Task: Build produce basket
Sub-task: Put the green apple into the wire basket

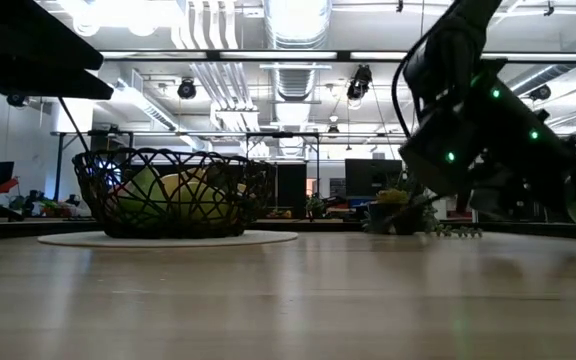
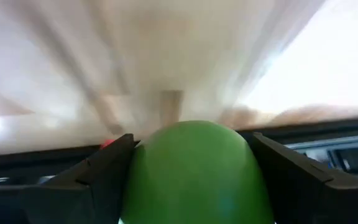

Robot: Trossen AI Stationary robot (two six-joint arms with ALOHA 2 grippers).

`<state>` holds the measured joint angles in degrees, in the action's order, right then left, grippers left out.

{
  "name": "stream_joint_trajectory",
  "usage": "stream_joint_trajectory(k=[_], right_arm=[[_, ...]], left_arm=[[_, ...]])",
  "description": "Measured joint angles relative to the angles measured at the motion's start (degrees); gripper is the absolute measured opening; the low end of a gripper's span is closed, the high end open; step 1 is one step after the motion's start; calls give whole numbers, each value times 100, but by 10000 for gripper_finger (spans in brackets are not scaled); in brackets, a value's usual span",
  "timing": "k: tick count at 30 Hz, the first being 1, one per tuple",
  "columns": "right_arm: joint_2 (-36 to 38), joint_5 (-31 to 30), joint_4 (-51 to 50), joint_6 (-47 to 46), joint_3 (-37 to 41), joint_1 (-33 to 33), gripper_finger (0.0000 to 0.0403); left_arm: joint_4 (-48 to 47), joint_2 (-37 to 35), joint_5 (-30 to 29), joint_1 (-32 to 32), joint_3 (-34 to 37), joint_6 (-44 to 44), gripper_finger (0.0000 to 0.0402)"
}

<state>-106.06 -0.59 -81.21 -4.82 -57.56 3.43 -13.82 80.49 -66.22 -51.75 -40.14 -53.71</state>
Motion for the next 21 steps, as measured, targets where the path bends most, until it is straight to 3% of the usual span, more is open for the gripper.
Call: stream_joint_trajectory(k=[5,11,17,21], right_arm=[[248,108,404,-8,-341,227,280],[1022,512,2416,-12,-576,417,279],[2065,512,6441,-155,229,419,279],[2376,516,9701,-131,1337,423,279]], left_arm=[[-2,0,0,0,0,2,357],[-5,0,2,0,0,9,357],[65,2,2,0,0,83,357],[873,273,-54,3,2,974,357]])
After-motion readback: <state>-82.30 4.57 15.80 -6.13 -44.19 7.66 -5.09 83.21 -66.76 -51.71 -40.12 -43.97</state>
